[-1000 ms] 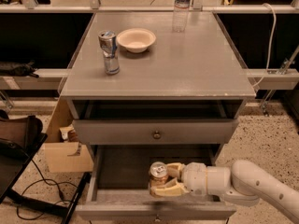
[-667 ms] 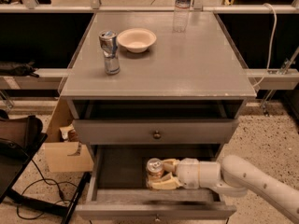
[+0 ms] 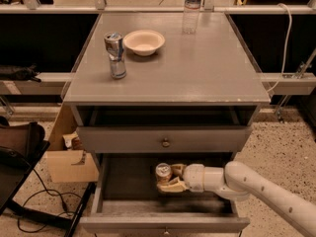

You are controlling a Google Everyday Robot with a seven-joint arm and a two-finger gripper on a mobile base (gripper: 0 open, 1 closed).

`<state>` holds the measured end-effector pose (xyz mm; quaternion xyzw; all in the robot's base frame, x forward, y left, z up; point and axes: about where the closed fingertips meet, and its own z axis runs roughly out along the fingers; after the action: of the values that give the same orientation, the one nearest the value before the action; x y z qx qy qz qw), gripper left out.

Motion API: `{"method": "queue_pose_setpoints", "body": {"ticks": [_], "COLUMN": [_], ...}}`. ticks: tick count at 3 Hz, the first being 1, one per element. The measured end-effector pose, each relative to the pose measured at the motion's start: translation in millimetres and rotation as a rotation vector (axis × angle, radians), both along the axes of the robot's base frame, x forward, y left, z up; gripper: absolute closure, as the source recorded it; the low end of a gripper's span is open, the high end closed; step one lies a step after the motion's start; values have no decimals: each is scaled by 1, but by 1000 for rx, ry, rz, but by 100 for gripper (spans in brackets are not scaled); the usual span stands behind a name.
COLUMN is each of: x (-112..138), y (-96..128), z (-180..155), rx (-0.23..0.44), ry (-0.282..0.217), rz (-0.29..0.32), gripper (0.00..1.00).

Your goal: Place orange can into middle drawer

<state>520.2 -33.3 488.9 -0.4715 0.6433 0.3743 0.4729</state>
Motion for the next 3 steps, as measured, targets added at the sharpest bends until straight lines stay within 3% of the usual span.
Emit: {"method": "queue_pose_setpoints", "body": {"ticks": [1, 2, 3], "x": [9, 11, 11], "y": [-1, 5, 5], "z": [-31, -60, -60], "rx": [-15, -24, -24], "ry": [-24, -15, -15], "rz": [-21, -25, -25], "gripper": [100, 98, 75]}}
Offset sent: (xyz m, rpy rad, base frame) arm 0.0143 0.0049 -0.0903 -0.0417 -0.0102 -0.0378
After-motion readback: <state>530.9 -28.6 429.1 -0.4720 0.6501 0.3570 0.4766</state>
